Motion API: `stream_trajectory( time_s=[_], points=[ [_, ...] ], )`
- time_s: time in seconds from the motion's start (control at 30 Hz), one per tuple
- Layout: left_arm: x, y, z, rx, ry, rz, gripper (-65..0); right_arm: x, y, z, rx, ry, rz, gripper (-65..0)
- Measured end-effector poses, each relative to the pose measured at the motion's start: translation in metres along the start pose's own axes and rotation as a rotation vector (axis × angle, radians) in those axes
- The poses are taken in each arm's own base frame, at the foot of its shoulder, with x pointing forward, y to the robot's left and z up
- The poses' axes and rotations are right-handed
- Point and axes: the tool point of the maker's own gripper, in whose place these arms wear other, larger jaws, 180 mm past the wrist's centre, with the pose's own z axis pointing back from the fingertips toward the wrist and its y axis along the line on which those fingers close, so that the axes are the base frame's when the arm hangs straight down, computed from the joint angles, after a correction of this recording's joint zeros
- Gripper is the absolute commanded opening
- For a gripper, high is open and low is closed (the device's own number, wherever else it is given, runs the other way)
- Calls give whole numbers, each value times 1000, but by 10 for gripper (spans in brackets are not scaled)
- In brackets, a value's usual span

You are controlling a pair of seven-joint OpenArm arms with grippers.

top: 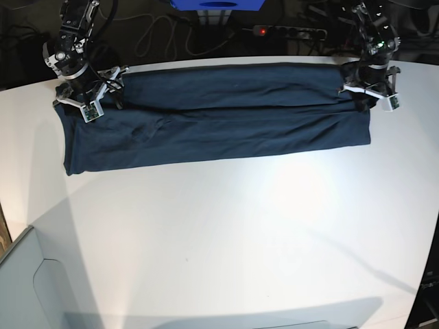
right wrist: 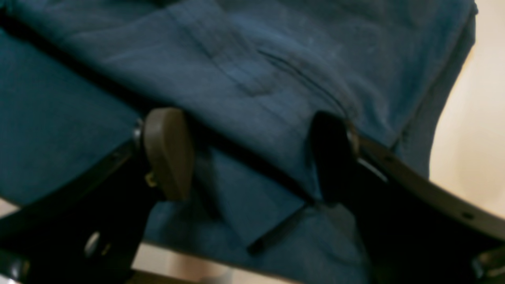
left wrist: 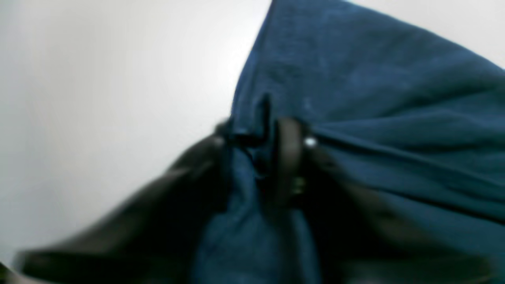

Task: Fold the T-shirt properly
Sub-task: 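Adjust the right gripper grip on the strip end, left gripper holding, then fold the strip end held by the left gripper toward the right gripper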

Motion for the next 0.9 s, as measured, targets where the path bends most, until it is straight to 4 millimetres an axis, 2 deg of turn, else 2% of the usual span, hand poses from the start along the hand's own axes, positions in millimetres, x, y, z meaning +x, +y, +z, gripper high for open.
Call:
stream_trajectory(
  time_s=[0.03,0.27,0.33,0.4,0.5,0.6,0.77,0.9],
  points=[
    [0,0,0,-1,0,-1,-650,0,0,0,0,0,0,-205],
    [6,-4,0,1,-8,-5,-650,0,0,0,0,0,0,-205],
    [21,-9,7,0,-42,-28,-650,0,0,0,0,0,0,-205],
    [47,-20,19,-19,-118,-58,-650,0,0,0,0,1,-1,-205],
    [73,-58,34,-83,-206,-82,-650,0,0,0,0,1,0,-205],
    [71,-104,44,-205,-211,-112,-650,0,0,0,0,0,-1,-205],
    [39,-167,51,-370,-132,-119,-650,0,0,0,0,1,-1,-205],
    [13,-215,58,-480,-83,-198,-650,-1,0,0,0,2,-1,-205]
  ],
)
